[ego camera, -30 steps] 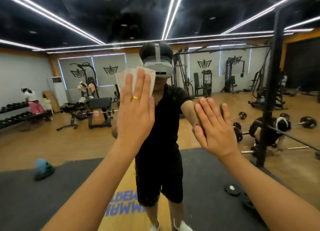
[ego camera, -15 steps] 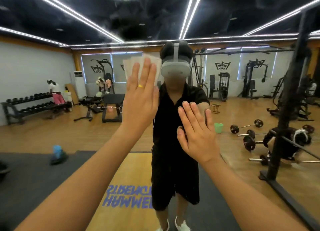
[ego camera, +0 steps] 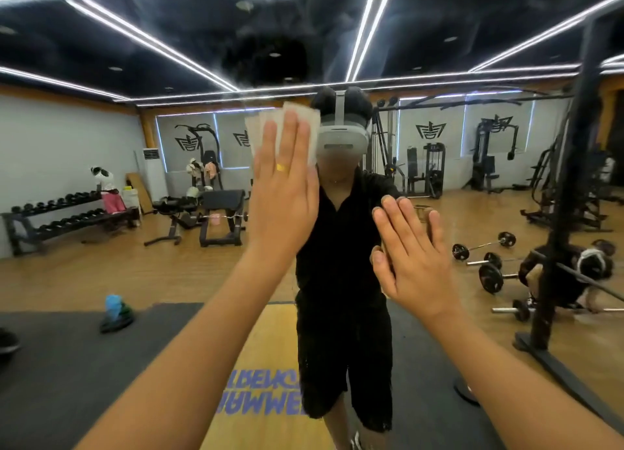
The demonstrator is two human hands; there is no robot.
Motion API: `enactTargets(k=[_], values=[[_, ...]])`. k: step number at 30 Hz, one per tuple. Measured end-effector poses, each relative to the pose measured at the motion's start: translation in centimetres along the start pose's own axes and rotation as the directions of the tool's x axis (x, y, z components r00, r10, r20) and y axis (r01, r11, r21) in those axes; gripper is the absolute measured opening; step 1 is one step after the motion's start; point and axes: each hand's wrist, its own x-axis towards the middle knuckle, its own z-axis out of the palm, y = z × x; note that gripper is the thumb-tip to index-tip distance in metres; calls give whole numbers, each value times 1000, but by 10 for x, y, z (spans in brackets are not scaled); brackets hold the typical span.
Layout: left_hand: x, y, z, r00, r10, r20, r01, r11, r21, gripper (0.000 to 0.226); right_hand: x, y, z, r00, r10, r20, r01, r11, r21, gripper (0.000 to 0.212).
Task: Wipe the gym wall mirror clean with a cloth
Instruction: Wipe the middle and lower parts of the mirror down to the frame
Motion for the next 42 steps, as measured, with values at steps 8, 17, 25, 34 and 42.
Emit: enactTargets(k=[8,17,25,34,42], values=[[5,-13,-1,994,73,76,-79,993,88,57,-4,-2,0,999,6,34,-6,1000,10,59],[100,-33,-30,997,-55,-47,51,996,-76,56,-3,-1,-1,999,-19,28,18,1000,5,60],[31,-125,-59,927,-344,-152,338,939,-62,56,-3,-2,-2,1000,6,19,-6,1000,6,59],[11,-85,-44,972,-173,-155,157,981,-114,57,1,-5,-3,999,24,33,-26,998,61,60],[50,-14,-12,987,160,15,-160,987,-13,56,-1,-2,-5,998,22,53,-25,997,74,59]])
